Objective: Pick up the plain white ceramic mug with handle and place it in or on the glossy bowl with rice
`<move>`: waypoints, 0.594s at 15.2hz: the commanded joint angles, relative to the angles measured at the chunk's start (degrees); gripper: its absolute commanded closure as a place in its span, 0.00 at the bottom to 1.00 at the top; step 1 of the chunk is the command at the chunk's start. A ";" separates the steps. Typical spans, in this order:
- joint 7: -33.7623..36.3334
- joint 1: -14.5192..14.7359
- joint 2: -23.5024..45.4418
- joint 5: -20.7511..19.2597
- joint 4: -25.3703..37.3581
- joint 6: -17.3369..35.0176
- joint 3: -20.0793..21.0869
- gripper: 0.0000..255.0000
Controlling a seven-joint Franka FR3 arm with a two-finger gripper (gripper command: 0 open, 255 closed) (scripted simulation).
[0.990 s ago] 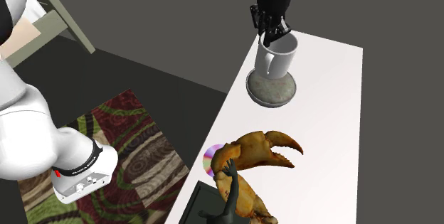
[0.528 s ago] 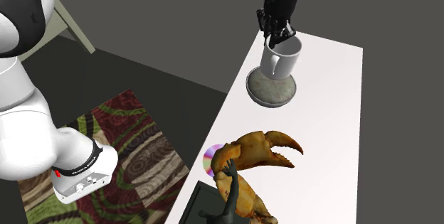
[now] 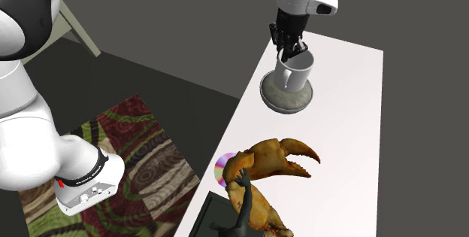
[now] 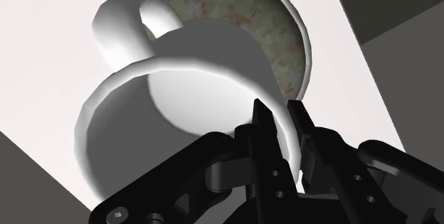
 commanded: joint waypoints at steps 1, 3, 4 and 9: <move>-0.12 0.03 -0.01 0.04 -1.51 1.54 0.01 1.00; -0.19 0.05 0.21 0.13 -2.73 2.98 0.06 1.00; -0.21 0.06 0.26 0.15 -3.02 3.31 0.07 1.00; -0.21 0.06 0.27 0.15 -2.99 3.30 0.07 1.00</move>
